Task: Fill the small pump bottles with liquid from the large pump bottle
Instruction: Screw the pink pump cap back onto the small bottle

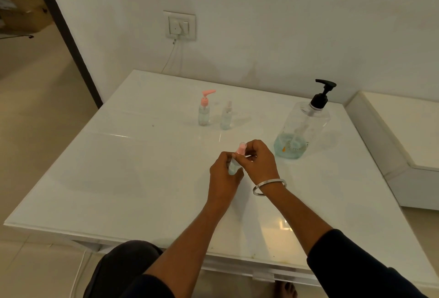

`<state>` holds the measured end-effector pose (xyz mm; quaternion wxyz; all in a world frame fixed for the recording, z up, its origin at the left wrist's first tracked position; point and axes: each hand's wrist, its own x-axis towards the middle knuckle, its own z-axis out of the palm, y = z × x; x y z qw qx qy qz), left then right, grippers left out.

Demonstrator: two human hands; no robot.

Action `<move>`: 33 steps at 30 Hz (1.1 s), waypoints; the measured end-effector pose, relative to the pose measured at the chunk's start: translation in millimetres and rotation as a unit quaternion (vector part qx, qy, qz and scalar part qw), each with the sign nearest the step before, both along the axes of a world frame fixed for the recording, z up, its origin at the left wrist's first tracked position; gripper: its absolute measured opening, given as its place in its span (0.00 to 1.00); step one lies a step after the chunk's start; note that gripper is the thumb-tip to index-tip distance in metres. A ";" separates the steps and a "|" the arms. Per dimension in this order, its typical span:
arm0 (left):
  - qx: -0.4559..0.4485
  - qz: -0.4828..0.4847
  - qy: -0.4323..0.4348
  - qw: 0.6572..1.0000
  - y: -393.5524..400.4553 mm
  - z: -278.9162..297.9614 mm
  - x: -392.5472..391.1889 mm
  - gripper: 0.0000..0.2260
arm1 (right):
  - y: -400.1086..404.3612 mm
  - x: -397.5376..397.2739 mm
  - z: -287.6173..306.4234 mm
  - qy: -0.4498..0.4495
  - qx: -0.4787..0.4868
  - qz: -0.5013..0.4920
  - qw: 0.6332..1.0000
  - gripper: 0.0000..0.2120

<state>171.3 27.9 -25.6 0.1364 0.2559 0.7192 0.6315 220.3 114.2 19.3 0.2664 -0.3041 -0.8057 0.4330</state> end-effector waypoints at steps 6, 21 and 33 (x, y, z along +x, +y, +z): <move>-0.013 -0.016 0.002 1.000 -0.3 0.2 -5.7 0.10 | 1.5 3.1 -5.9 -0.004 -0.075 0.018 0.997 0.15; -0.027 -0.079 0.042 0.996 32.4 -8.7 -31.8 0.16 | 41.1 -31.8 -20.2 -0.010 0.014 -0.008 1.000 0.18; -0.163 -0.109 0.180 0.964 77.3 -21.8 -67.7 0.24 | 103.2 -85.7 -26.6 -0.054 0.026 -0.091 0.994 0.17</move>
